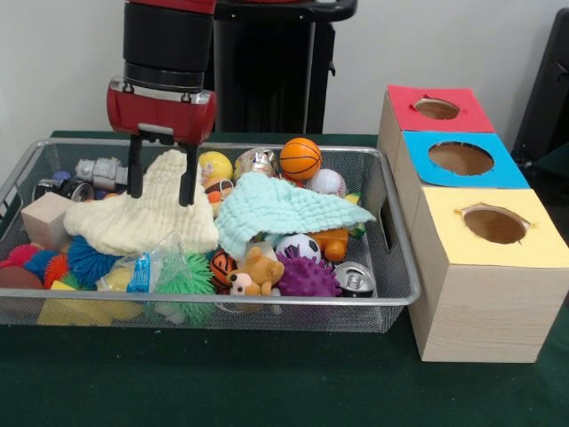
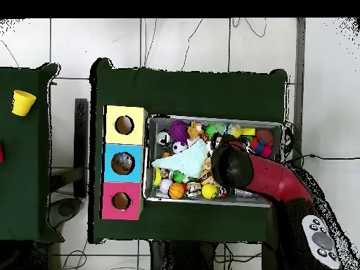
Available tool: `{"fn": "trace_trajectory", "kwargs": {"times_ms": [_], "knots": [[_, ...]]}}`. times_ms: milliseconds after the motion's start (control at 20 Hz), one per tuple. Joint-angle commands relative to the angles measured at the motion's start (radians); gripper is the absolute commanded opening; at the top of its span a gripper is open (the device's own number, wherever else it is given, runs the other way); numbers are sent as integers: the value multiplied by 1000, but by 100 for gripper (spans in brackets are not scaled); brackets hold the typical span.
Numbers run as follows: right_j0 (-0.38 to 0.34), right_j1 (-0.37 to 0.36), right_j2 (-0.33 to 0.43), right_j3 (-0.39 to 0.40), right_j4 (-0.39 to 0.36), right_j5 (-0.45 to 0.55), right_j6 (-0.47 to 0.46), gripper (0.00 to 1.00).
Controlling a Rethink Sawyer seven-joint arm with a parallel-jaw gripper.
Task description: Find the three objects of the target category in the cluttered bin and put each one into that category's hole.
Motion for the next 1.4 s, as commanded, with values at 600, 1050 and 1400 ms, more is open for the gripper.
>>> {"fn": "trace_trajectory", "kwargs": {"times_ms": [600, 1050, 1400], "knots": [[-14, 158, 30, -59, -13, 118, 102, 100], [-31, 259, 46, -104, -33, 12, 95, 100], [-39, 261, 61, -152, -36, 30, 55, 100]]}}
